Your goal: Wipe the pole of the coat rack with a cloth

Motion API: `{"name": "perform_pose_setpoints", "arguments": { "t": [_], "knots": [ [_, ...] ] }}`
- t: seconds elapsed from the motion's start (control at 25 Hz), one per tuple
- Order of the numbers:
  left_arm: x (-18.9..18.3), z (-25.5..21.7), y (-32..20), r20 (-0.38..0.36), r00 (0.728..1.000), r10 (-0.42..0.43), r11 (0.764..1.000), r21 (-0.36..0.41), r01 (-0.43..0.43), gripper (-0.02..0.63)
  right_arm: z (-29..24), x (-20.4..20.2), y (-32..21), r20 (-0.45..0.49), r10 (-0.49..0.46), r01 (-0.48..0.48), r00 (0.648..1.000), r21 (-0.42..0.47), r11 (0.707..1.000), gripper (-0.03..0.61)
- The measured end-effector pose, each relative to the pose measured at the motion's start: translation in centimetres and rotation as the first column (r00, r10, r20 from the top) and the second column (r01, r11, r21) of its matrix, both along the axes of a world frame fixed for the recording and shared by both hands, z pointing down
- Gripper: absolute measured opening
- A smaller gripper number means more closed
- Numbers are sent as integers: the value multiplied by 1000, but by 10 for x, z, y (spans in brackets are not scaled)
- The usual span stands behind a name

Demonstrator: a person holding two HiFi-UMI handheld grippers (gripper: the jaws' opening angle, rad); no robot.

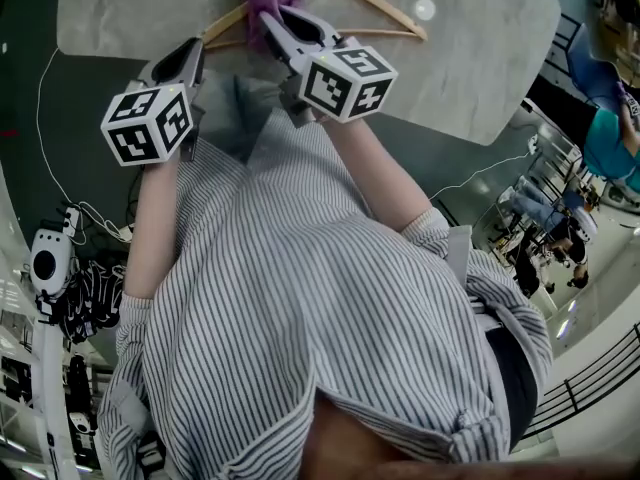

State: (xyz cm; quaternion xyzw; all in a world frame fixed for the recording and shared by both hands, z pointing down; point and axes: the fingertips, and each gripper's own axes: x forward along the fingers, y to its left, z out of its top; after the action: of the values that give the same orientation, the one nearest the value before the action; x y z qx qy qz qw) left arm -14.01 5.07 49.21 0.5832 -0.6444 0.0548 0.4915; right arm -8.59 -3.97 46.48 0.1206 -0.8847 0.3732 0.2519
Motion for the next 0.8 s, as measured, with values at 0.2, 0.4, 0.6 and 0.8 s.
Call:
{"name": "perform_pose_setpoints", "arguments": {
  "t": [0.2,0.4,0.6,0.8],
  "knots": [
    [-6,6,10,-6,1000,-22,1000,-12,22,20,4,-13,16,0,-55,55,998,-13,998,67],
    [-7,7,20,-11,1000,-28,999,-15,28,20,4,-21,33,2,-95,95,995,-23,995,67],
    [-16,11,42,-17,999,-37,999,-24,36,20,5,-38,67,8,-154,154,988,-37,987,67],
    [-14,9,37,-11,999,-51,998,-30,50,20,3,-38,67,17,-184,185,983,-49,982,67]
  ]
}}
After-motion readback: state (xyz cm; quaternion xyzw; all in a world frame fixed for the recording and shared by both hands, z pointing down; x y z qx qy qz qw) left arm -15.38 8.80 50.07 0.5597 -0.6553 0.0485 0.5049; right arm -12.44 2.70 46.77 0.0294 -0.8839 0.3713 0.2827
